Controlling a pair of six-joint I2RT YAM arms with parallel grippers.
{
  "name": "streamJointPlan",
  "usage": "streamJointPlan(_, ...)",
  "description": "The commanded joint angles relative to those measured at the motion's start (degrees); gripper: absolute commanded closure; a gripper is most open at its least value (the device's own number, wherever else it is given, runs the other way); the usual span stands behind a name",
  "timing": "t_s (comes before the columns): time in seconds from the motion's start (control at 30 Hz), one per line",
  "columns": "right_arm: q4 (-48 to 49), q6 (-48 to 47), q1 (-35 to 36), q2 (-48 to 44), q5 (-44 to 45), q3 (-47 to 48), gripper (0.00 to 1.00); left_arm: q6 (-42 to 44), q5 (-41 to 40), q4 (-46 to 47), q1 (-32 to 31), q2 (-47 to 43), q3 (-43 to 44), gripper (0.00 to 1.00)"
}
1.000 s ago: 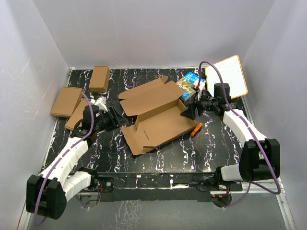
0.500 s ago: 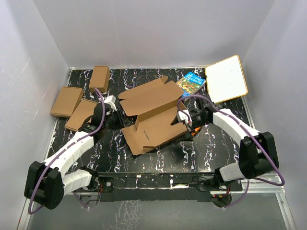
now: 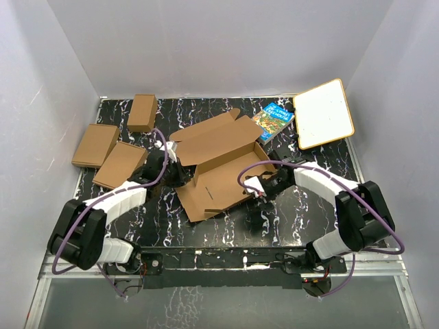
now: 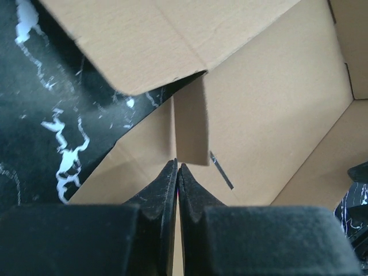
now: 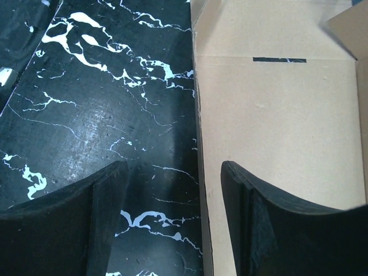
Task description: Fold the paper box
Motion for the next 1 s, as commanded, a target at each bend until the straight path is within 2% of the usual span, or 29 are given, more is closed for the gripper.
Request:
streamJointPlan(0.0,5.2,0.1,2.1,0.7,0.7,-0.6,0.32,2.4,0.6,9.8,-2.4,1.6,-0.4,0.98)
streamJointPlan(0.3,7.2,1.7,5.8,2.9,2.6,-0.6,0.46,8.1,-4.3,24.1,-7.5,5.5,-3.9,1.00)
streamJointPlan(0.57,6.4,1.6,7.7,4.6,2.6,0.1,0.60,6.7,-10.1,32.1,-8.5,9.8,-5.0,0.98)
streamJointPlan(0.97,5.8,1.3,8.9,5.7,2.2,0.4,0.64,1.1,-15.4,44.0,-10.1,19.8,-3.9,0.98)
